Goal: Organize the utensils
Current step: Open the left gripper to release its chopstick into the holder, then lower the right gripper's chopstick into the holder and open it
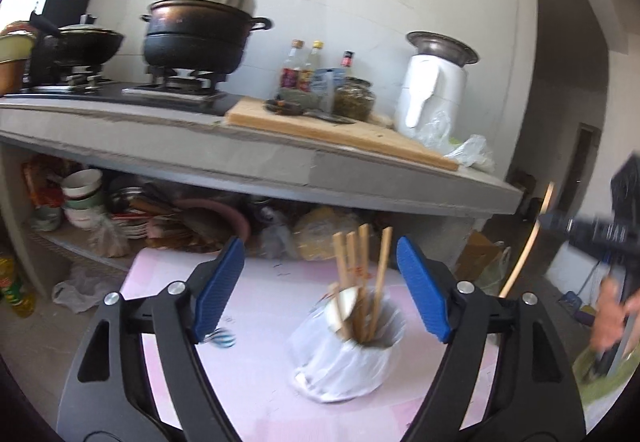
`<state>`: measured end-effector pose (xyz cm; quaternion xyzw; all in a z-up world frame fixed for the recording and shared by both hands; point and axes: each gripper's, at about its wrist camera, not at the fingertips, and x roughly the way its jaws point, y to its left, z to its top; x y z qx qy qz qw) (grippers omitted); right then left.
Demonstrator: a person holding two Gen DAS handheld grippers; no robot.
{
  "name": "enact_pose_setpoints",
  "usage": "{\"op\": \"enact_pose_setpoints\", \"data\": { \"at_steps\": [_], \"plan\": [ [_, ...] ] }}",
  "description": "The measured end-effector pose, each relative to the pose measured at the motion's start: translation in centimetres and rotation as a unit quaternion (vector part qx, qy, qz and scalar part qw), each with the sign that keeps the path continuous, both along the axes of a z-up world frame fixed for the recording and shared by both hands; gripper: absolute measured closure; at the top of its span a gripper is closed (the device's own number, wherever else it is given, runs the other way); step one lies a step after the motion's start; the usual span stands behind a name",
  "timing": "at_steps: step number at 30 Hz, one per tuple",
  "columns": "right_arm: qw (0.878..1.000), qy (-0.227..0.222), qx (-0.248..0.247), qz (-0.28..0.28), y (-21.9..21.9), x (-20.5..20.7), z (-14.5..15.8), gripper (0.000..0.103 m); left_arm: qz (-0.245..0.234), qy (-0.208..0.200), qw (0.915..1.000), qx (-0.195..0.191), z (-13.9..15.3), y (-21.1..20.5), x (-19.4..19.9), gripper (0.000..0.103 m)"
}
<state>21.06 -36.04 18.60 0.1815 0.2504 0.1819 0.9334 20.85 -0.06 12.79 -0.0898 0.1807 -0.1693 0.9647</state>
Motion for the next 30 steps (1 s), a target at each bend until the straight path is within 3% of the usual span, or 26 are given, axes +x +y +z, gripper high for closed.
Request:
{"op": "enact_pose_setpoints", "data": {
  "at_steps": [4,8,19,24,30],
  "plan": [
    [0.999,-0.032,0.007,0.010,1.5,2.6,2.1,0.097,0.033,0.011,0.9994,0.006,-2.2,3.1,-2.2,0.023],
    [0.999,-0.035,0.005,0.010,3.3,5.5,1.6,0.097,0.048,0.030,0.9983,0.011,-5.0,5.1,-3.6,0.022],
    [0.998,-0.004,-0.059,-0.008,6.4,10.4,-3.1,0.097,0.048,0.057,0.9971,0.017,-8.6,6.5,-3.3,0.022],
    [0.997,0.025,-0.068,0.018,7.7,11.3,-5.7,0.097,0.053,0.066,0.9962,0.021,-9.4,6.3,-3.2,0.022],
    [0.988,0.064,-0.122,0.071,10.9,10.6,-9.0,0.094,0.040,0.076,0.9961,0.023,-10.3,5.6,-3.0,0.021]
  ]
}}
